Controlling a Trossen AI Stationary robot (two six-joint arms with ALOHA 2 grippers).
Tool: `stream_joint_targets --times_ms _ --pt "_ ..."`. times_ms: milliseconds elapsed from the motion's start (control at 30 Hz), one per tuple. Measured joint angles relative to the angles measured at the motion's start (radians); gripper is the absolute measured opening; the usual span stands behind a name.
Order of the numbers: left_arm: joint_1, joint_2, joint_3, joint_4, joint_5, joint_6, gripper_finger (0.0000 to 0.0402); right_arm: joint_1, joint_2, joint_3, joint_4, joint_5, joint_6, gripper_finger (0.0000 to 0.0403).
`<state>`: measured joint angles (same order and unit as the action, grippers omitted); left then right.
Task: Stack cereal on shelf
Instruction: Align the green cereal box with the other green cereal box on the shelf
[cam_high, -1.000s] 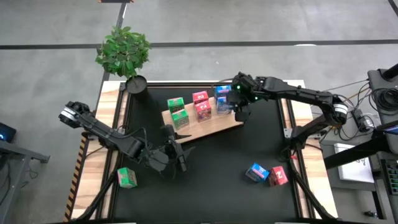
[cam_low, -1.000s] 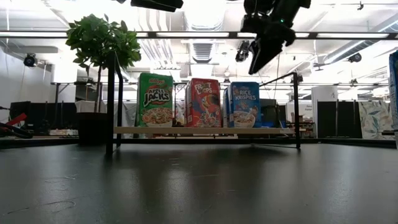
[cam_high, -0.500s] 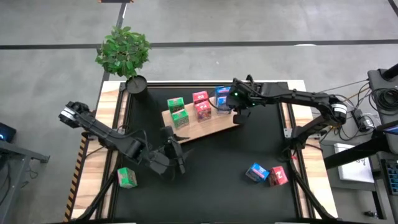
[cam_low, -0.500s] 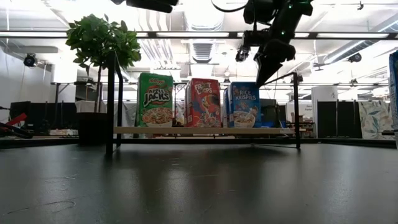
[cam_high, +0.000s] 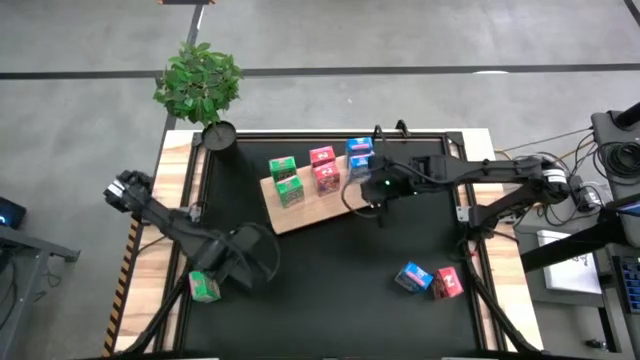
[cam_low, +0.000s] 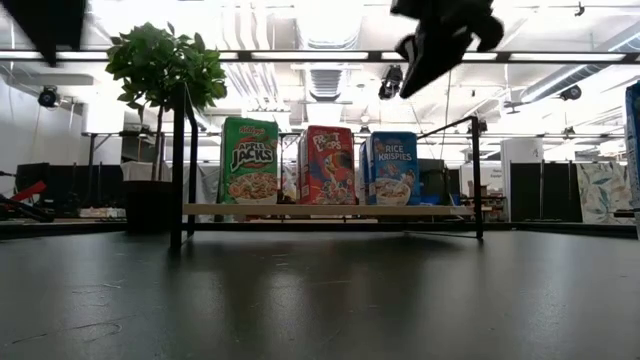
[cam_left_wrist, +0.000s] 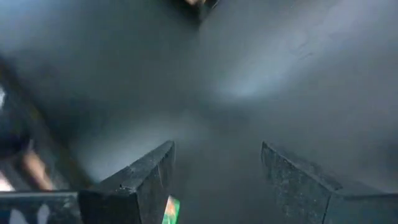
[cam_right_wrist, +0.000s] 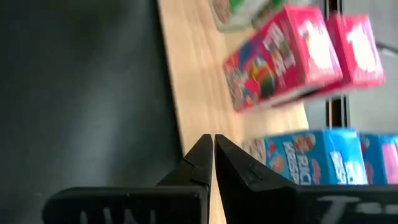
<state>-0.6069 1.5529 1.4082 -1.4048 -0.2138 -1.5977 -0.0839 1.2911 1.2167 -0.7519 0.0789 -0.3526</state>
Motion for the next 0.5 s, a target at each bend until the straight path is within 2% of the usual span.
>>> stream_joint_targets --times_ms 167,333,500 --pt "-0.145 -0.001 -0.014 -0.047 0.023 -0.296 0.0223 0.055 -0.025 0.000 0.017 0.000 -0.032 0.0009" --pt "-0.308 -0.001 -0.014 -0.124 0.036 -0.657 0.0223 0.074 -0.030 0.000 0.032 0.000 -0.038 0.0009" --pt "-0.435 -0.001 -0.031 -0.168 0.104 -0.863 0.0230 0.073 -0.029 0.000 0.033 0.001 -0.033 0.0009"
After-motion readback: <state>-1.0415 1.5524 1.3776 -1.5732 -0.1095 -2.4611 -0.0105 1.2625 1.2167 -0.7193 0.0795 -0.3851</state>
